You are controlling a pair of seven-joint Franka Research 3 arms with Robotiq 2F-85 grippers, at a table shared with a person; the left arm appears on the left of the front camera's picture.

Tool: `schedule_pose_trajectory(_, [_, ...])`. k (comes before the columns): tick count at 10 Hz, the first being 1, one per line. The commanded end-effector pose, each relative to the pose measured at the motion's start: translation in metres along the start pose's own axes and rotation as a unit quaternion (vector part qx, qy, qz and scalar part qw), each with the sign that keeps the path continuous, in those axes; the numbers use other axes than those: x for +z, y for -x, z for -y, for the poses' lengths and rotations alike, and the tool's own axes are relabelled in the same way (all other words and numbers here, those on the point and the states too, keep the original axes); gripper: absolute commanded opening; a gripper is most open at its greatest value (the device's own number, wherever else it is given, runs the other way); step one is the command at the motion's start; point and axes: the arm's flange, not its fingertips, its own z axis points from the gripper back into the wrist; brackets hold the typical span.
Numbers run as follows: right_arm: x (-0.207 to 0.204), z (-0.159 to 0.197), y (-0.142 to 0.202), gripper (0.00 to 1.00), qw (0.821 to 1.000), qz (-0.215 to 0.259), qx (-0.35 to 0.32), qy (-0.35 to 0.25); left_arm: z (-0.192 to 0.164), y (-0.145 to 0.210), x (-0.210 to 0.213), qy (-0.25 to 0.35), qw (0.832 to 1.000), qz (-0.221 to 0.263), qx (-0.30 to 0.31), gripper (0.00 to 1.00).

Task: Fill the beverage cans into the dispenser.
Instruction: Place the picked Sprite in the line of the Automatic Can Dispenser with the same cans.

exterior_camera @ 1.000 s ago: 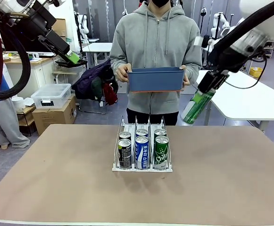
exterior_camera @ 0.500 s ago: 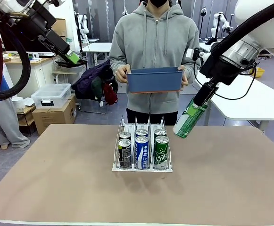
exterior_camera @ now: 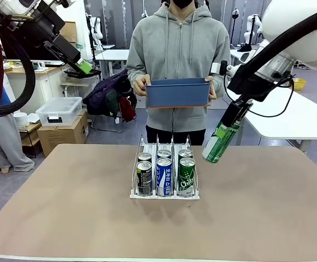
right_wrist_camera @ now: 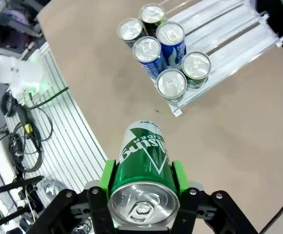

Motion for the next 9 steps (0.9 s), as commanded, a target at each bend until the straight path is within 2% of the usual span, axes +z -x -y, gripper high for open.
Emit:
schedule_pose_trajectory(1, [-0.011,-0.013,0.006,0.57,0.997,-0.009,-0.056,0.05,0.0,0.0,0.002,0.004,1.0,-0.006,0.002,1.0])
schedule_pose_trajectory(3, [-0.025,-0.032,0.01,0.57,0.991,-0.012,-0.094,0.096,0.0,0.0,0.002,0.004,1.0,-0.006,0.002,1.0])
schedule_pose_trajectory(4, [-0.028,-0.038,0.015,0.57,0.992,-0.01,-0.093,0.088,0.0,0.0,0.002,0.004,1.0,-0.006,0.002,1.0])
schedule_pose_trajectory(6, [-0.037,-0.06,0.021,0.57,0.984,0.013,-0.129,0.123,0.0,0.0,0.002,0.004,1.0,-0.006,0.002,1.0])
schedule_pose_trajectory(9, [-0.064,-0.072,0.022,0.57,0.984,0.041,-0.117,0.131,0.0,0.0,0.002,0.004,1.0,-0.006,0.002,1.0])
